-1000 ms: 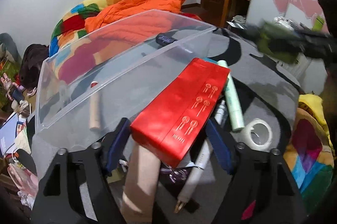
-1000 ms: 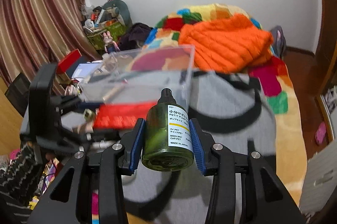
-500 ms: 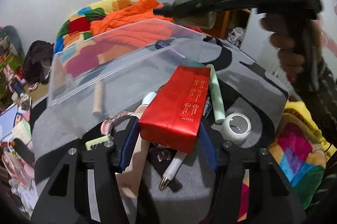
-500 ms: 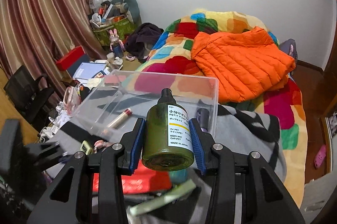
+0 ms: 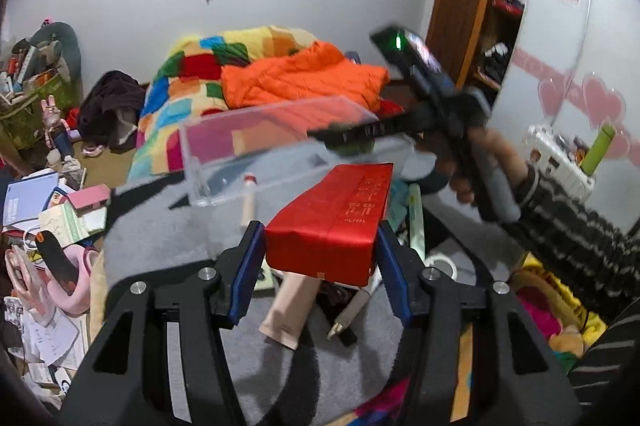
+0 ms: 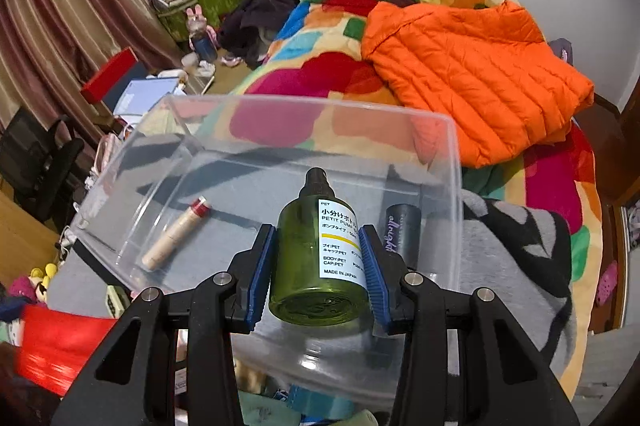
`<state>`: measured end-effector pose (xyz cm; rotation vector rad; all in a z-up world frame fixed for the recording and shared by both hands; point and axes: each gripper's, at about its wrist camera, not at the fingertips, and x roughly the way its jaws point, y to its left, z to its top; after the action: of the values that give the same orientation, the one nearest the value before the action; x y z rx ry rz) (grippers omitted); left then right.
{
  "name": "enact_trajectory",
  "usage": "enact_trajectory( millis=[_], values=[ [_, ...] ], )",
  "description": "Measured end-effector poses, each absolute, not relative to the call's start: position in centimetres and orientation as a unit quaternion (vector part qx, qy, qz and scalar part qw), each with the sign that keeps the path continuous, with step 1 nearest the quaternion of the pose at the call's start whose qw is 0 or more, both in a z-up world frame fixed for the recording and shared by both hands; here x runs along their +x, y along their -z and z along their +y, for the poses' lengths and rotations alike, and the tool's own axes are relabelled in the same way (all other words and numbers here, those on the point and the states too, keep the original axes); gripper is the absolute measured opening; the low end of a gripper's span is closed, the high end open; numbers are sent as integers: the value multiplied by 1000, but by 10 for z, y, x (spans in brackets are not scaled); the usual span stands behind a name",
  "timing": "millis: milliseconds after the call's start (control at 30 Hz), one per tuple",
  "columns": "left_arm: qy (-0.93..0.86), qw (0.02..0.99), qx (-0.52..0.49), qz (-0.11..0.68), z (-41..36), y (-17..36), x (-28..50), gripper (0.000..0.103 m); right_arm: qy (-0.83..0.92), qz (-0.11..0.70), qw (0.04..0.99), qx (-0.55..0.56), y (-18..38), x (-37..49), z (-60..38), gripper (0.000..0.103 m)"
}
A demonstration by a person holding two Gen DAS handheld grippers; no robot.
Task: Organize objects
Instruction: 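Lower the green bottle and red box into the clear box and release both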
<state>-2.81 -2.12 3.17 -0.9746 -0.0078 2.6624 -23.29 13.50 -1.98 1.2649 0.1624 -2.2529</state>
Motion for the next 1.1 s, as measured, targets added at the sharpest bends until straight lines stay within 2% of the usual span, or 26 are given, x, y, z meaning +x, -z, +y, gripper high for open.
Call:
enact_trajectory(
  millis=[300,467,667,900,967,1100],
  values=[
    [-939,96,-330,-3,-33,-45,-60,55,838,67,267,471,19,-228,138,40],
    [-934,68,-351,21,-27,-36,-90,55,851,65,264,450,6,-214,149,49],
    [-920,51,-388,34,-23,-18,-125,55,867,46,272,415,-16,-180,172,56],
    [-902,55,-427,19,-25,-7,-149,55,876,59,280,388,-20,-127,186,58],
    [-902,56,-428,16,-25,-7,-148,55,876,64,283,384,-18,-113,187,63],
    [-905,54,-421,23,-23,-12,-138,56,872,71,298,382,-14,-90,187,64]
  ],
)
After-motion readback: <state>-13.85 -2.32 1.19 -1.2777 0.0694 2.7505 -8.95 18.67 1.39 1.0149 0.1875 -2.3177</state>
